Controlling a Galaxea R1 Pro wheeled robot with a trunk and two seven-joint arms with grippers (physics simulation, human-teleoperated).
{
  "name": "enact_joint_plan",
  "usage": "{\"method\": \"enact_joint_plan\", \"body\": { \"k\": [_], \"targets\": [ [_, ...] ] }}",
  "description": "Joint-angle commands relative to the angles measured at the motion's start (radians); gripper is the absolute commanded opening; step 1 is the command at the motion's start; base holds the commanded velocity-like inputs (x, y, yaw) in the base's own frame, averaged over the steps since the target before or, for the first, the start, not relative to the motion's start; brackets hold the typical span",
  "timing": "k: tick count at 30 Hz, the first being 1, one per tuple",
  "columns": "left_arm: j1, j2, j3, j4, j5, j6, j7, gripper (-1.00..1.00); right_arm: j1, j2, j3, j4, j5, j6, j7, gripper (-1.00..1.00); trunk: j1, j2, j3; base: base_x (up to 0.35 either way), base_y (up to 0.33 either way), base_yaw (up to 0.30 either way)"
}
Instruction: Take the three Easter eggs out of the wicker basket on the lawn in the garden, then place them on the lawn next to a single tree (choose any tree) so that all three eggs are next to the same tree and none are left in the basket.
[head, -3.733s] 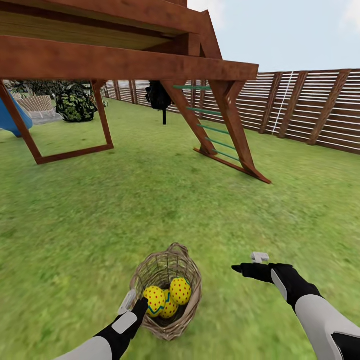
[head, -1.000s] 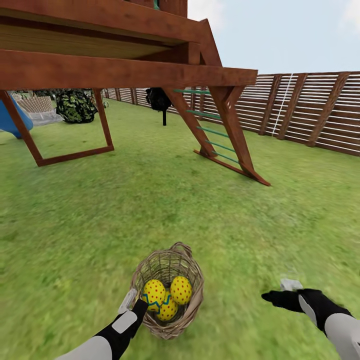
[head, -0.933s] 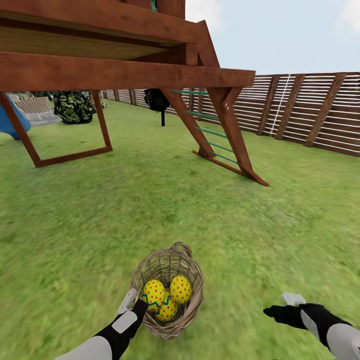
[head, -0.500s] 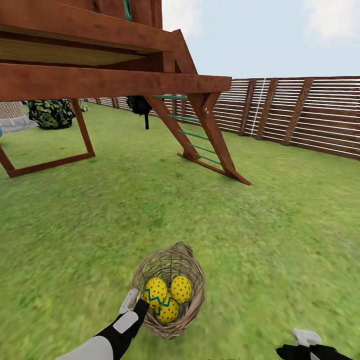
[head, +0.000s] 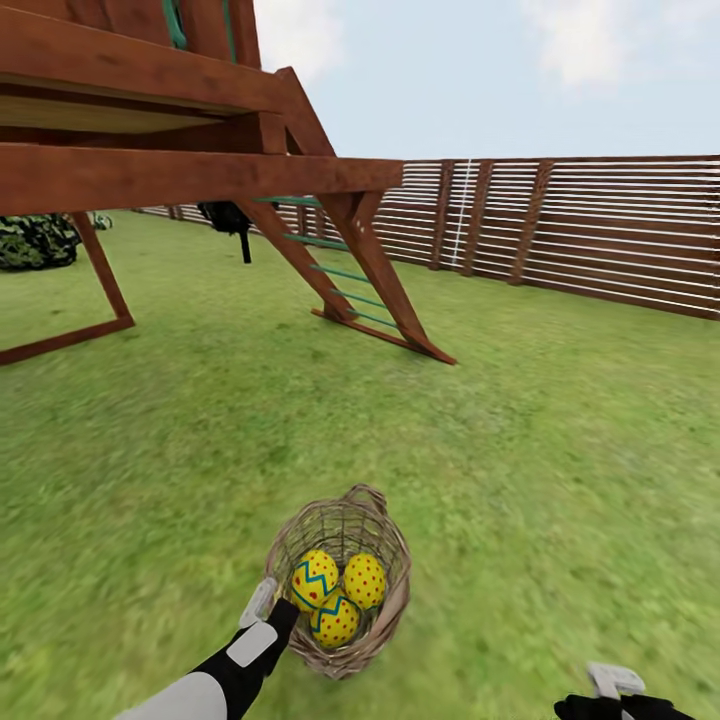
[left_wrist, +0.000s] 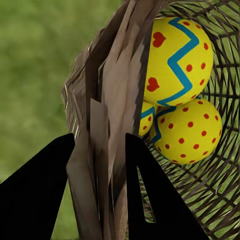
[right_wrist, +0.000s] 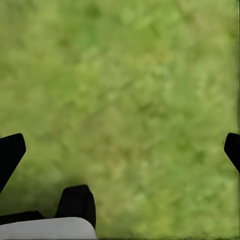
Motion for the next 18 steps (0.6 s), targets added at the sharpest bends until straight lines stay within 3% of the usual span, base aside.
{"method": "enact_joint_plan", "body": {
  "k": [1,18],
  "targets": [
    [0.000,0.000,0.004,-0.002,0.000,-0.001,0.003,-1.00,-0.001,0.000,-0.008,0.002,0.005,0.002,0.003,1.00,-0.004,0.007,0.002,0.000,0.000,-0.295],
    [0.000,0.001,0.004,-0.003,-0.001,0.001,0.003,-1.00,0.006,0.000,-0.008,0.002,0.005,0.002,0.003,1.00,-0.069,0.126,0.056,0.000,0.000,-0.295]
  ]
}}
